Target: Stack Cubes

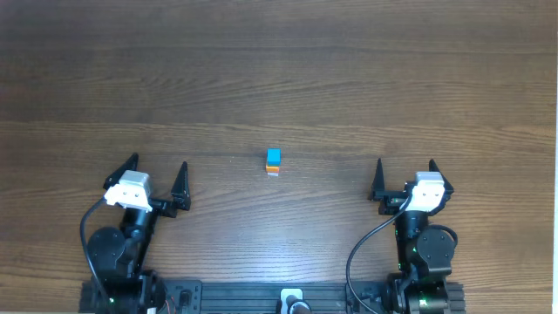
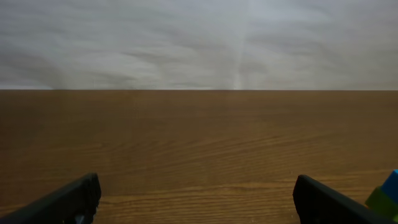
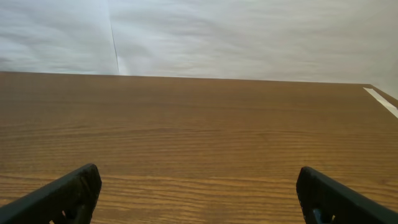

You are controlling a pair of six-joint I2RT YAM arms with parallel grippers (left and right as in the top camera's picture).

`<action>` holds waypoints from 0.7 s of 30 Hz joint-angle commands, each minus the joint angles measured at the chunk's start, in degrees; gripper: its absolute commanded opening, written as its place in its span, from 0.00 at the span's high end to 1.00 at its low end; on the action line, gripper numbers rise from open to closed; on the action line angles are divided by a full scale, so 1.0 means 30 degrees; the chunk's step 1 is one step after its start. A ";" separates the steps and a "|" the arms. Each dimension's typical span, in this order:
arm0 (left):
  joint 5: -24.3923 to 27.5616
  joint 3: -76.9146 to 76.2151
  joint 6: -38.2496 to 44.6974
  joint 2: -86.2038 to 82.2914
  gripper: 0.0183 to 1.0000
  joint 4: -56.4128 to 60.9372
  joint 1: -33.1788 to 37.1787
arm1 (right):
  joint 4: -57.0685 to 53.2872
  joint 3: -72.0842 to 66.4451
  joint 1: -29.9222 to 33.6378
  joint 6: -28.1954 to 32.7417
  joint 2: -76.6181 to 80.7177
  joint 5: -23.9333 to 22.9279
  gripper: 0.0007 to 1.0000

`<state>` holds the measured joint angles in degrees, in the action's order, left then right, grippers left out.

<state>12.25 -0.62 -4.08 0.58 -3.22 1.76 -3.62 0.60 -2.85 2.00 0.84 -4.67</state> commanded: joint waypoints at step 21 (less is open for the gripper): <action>0.0262 0.0095 0.0219 -0.0138 0.00 -0.0015 0.0080 | -0.0036 -0.0095 0.0102 0.0138 -0.0117 -0.0262 0.01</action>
<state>12.25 -0.62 -4.08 0.58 -3.22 1.76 -3.62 0.60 -2.85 1.98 0.84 -4.67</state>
